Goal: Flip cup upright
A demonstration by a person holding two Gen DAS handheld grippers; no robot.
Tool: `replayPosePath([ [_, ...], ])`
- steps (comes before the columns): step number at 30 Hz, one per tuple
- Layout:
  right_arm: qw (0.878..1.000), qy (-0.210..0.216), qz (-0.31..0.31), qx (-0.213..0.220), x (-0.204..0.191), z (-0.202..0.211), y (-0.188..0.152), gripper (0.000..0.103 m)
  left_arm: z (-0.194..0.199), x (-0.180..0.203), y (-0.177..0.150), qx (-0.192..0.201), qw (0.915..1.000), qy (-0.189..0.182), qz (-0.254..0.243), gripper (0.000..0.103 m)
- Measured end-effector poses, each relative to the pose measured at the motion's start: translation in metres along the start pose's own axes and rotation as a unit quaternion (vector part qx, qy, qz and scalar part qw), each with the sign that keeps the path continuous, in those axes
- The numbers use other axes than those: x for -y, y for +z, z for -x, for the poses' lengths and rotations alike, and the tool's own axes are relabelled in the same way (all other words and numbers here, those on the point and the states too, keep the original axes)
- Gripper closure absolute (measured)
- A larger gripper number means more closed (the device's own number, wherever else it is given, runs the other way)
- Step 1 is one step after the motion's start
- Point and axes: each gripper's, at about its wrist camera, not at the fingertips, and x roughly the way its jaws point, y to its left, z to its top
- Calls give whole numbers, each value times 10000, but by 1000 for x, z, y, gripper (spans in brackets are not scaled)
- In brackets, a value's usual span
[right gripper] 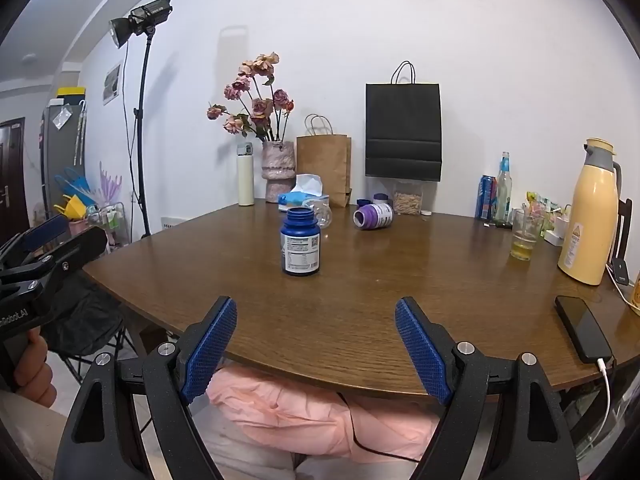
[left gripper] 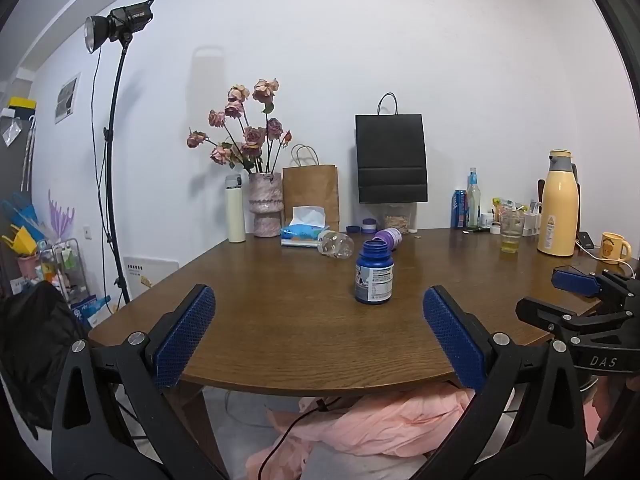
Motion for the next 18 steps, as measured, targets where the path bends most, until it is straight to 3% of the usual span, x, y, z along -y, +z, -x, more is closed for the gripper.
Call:
replayPosePath([
  [18, 10000, 58, 63, -16, -5, -2, -1, 17, 0, 0, 0, -3, 10000, 1, -16, 0],
])
